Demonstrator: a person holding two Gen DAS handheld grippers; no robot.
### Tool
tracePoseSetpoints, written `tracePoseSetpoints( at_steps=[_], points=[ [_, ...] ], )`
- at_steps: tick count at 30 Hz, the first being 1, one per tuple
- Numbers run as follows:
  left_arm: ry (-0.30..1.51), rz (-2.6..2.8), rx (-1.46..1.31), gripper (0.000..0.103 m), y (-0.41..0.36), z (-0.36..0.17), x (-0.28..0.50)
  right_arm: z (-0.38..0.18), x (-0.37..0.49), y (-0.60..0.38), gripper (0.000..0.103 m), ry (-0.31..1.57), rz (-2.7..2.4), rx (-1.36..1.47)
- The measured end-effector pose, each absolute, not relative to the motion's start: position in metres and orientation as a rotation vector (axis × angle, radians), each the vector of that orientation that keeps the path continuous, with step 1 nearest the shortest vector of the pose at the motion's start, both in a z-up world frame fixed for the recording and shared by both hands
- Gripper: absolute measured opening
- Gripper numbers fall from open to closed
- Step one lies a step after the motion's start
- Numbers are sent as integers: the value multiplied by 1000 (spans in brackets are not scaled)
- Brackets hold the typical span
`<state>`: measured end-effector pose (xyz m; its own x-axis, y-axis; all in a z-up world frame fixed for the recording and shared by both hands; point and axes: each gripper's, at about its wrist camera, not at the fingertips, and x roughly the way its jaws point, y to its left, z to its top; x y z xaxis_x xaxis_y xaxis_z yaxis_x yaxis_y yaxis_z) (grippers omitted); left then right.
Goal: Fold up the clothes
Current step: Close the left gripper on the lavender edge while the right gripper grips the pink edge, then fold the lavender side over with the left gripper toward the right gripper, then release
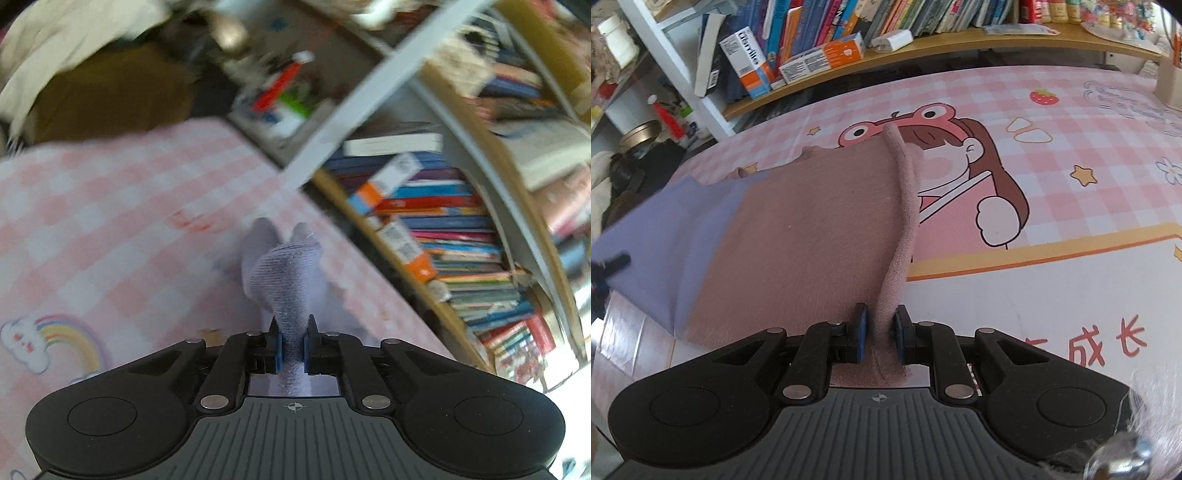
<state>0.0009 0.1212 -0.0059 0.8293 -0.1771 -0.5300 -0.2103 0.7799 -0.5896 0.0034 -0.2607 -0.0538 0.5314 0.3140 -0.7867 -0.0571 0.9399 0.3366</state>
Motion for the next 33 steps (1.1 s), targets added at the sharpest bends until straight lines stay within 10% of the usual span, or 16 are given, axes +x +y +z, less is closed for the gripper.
tracePoseSetpoints(
  at_steps=[33],
  points=[
    [683, -139, 308, 10, -157, -8, -20, -78, 26, -312, 16, 1015, 587, 415]
  ],
)
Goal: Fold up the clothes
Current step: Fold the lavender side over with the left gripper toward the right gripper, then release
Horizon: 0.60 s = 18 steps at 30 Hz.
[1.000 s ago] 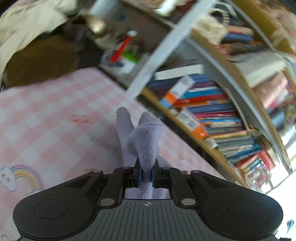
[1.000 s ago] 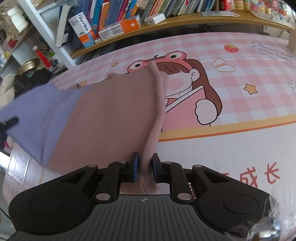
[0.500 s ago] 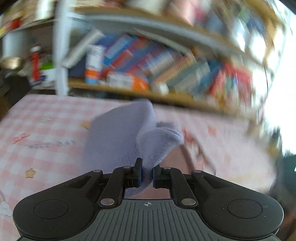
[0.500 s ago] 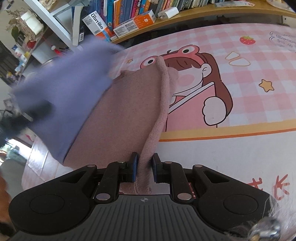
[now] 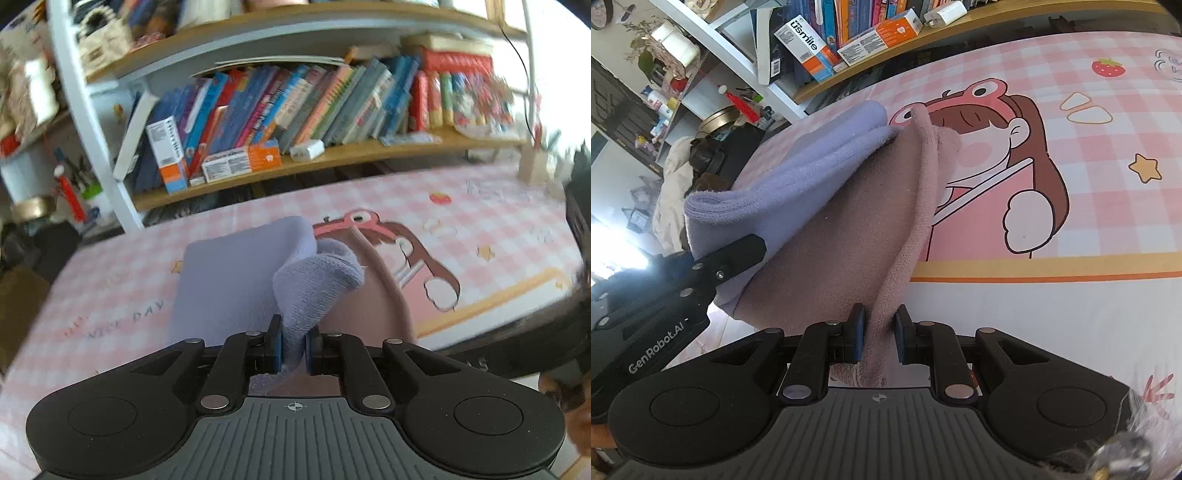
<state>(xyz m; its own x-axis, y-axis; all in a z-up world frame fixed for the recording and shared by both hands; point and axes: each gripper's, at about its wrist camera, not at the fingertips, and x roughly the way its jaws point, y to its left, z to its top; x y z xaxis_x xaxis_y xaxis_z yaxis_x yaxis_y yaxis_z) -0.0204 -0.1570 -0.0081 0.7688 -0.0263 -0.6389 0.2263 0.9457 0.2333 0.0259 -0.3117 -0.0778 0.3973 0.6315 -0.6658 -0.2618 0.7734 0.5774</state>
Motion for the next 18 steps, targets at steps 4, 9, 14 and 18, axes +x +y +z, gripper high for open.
tracePoseSetpoints(
  at_steps=[4, 9, 14, 18],
  points=[
    [670, -195, 491, 8, -184, -27, -35, -80, 28, -314, 16, 1017, 606, 420],
    [681, -212, 607, 12, -191, -43, -40, -82, 30, -317, 15, 1022, 621, 429],
    [635, -245, 877, 13, -205, -73, -53, -82, 34, -320, 16, 1044, 625, 439],
    [663, -260, 822, 28, -195, -55, -54, -68, 34, -332, 37, 1012, 581, 435]
  ],
)
